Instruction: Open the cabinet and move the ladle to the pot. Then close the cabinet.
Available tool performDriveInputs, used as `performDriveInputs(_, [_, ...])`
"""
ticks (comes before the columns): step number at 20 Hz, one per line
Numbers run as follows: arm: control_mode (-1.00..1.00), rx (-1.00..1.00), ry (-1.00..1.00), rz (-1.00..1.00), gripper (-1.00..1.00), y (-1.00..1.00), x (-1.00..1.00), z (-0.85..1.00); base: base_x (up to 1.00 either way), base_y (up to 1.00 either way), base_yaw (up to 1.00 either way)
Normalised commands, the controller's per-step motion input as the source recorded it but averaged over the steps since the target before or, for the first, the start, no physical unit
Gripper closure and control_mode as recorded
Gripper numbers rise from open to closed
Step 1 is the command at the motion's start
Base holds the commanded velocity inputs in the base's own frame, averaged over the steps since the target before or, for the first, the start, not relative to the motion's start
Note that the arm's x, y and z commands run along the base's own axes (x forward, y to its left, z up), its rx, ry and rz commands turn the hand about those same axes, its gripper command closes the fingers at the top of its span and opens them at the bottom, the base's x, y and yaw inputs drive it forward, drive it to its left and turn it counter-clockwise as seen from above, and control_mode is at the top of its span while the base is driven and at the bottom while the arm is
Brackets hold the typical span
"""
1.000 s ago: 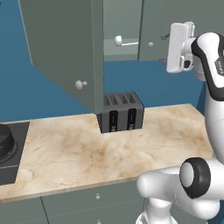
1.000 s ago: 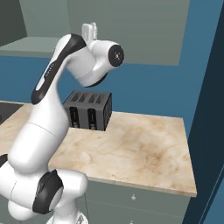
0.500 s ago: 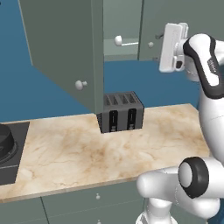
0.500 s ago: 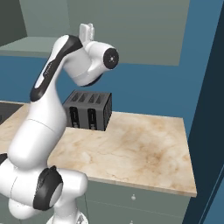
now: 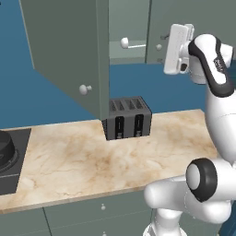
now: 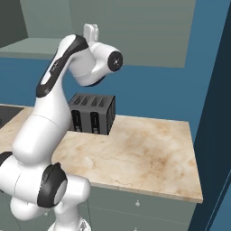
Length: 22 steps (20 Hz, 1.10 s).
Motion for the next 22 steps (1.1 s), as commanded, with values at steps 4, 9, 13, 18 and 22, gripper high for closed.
performDriveInputs(4, [-1.00, 0.00, -0.04, 0.00, -1.00, 0.05, 0.16, 0.00, 0.00, 0.00, 0.00])
performDriveInputs(9, [-1.00, 0.02, -0.01, 0.00, -1.00, 0.12, 0.12, 0.00, 0.00, 0.00, 0.00])
performDriveInputs(13, [-1.00, 0.02, 0.00, 0.00, 1.00, 0.16, 0.09, 0.00, 0.00, 0.00, 0.00])
performDriveInputs(18, [-1.00, 0.01, 0.00, 0.00, 1.00, 0.24, 0.10, 0.00, 0.00, 0.00, 0.00])
performDriveInputs(22, [-1.00, 0.00, 0.00, 0.00, 1.00, 0.23, 0.01, 0.00, 0.00, 0.00, 0.00])
